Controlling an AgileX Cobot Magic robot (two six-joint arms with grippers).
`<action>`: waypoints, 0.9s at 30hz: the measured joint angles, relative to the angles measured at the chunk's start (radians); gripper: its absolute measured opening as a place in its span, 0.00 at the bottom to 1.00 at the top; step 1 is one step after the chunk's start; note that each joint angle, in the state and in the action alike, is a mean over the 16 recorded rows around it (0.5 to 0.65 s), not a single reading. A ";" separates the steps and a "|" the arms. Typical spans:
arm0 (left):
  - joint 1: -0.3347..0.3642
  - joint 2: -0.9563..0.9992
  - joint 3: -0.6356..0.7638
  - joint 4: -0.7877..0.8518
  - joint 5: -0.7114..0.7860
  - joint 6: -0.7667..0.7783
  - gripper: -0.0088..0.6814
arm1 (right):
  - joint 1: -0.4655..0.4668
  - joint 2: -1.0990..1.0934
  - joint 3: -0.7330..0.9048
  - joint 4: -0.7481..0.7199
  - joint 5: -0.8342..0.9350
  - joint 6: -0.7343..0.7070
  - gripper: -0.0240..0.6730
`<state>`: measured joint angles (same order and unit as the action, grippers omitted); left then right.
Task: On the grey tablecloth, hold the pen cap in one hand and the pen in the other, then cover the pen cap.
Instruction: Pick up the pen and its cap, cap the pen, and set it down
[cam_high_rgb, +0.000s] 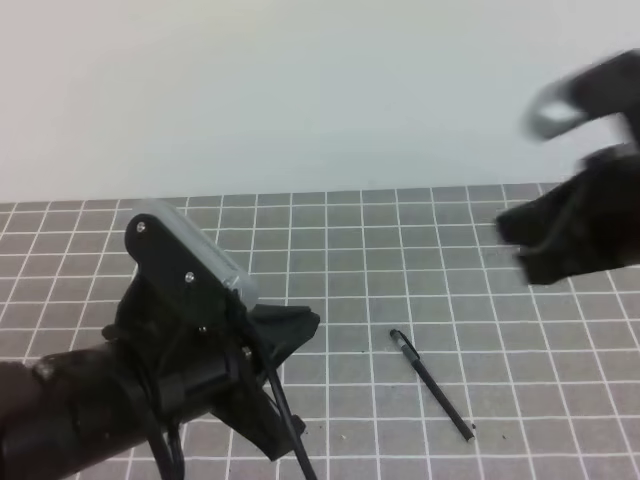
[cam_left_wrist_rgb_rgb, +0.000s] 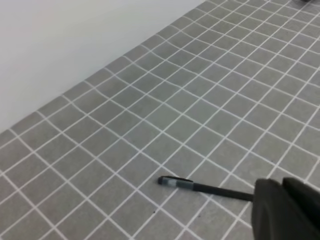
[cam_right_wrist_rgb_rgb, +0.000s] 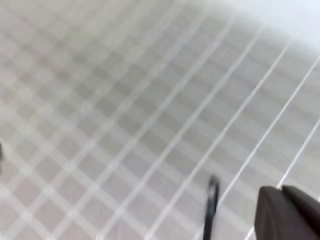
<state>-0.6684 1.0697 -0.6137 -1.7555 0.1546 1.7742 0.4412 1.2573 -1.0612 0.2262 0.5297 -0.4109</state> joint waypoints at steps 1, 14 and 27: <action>0.000 0.000 0.000 0.004 0.013 0.003 0.01 | 0.000 -0.055 0.038 0.000 -0.035 0.009 0.05; 0.000 0.000 0.000 0.009 0.036 0.008 0.01 | 0.000 -0.697 0.716 0.020 -0.601 0.077 0.05; 0.000 0.000 0.000 0.006 0.041 0.010 0.01 | 0.000 -0.865 0.986 0.042 -0.699 0.054 0.05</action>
<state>-0.6684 1.0697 -0.6137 -1.7494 0.1955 1.7841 0.4412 0.3925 -0.0753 0.2678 -0.1690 -0.3565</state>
